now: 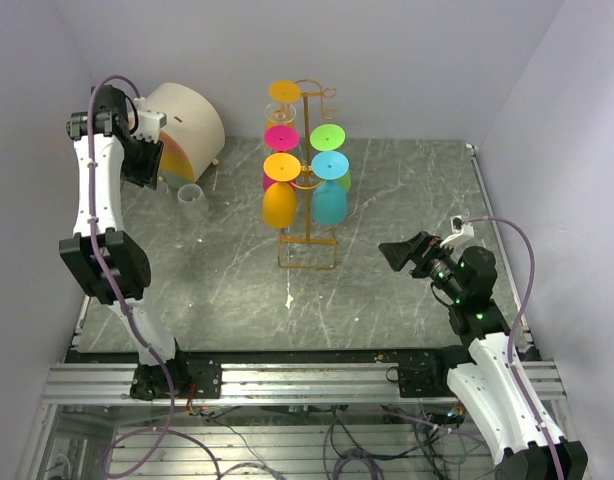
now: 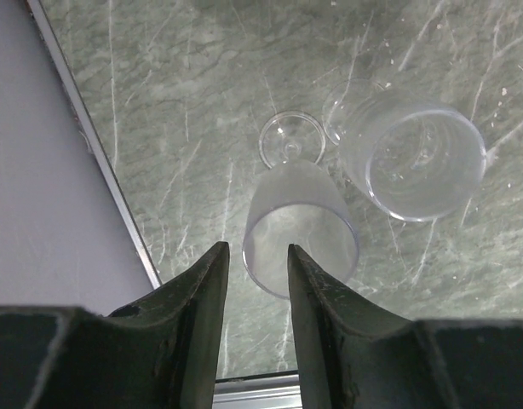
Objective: Place the wine glass upside down on the wine glass rack
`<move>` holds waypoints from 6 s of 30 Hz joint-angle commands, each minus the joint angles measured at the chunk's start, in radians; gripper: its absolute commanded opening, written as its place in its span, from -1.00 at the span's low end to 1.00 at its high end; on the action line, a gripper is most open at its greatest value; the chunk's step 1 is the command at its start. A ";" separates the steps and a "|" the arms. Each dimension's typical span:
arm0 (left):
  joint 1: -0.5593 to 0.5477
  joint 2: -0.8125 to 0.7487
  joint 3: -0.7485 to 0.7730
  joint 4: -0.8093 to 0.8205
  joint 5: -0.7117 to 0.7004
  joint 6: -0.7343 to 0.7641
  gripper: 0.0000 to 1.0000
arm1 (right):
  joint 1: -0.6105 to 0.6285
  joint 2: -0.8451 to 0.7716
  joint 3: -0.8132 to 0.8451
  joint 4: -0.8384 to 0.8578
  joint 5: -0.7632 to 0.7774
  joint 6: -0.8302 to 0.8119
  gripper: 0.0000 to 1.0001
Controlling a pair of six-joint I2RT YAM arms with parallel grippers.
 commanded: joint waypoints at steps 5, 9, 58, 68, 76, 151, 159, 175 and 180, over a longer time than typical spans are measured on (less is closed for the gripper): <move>0.005 0.024 -0.015 0.096 -0.087 -0.026 -0.12 | -0.001 0.024 0.023 0.046 -0.053 0.026 0.99; 0.005 0.028 -0.025 0.100 -0.087 -0.026 -0.13 | -0.001 0.039 0.023 0.061 -0.056 0.028 0.99; -0.187 -0.641 -0.023 0.626 0.048 -0.176 -0.86 | 0.005 0.223 0.530 0.492 -0.248 0.864 0.90; -0.187 -0.719 -0.178 0.946 0.149 -0.329 -0.86 | 0.476 0.722 1.050 0.385 0.124 0.862 0.70; -0.148 -0.826 -0.420 1.221 0.211 -0.467 -0.86 | 0.627 1.048 1.176 0.705 0.288 1.028 0.54; -0.132 -1.031 -0.486 1.097 0.313 -0.583 0.35 | 0.830 1.389 1.566 0.843 0.656 0.840 -1.00; -0.131 -1.012 -0.310 0.827 0.278 -0.512 0.96 | 0.828 1.310 1.527 0.742 0.691 0.726 -1.00; -0.132 -0.750 -0.245 0.627 0.246 -0.443 0.97 | 0.835 1.112 1.292 0.714 0.753 0.599 -1.00; -0.131 -0.504 -0.351 0.605 0.386 -0.502 0.64 | 0.843 1.002 1.240 0.657 0.711 0.483 -1.00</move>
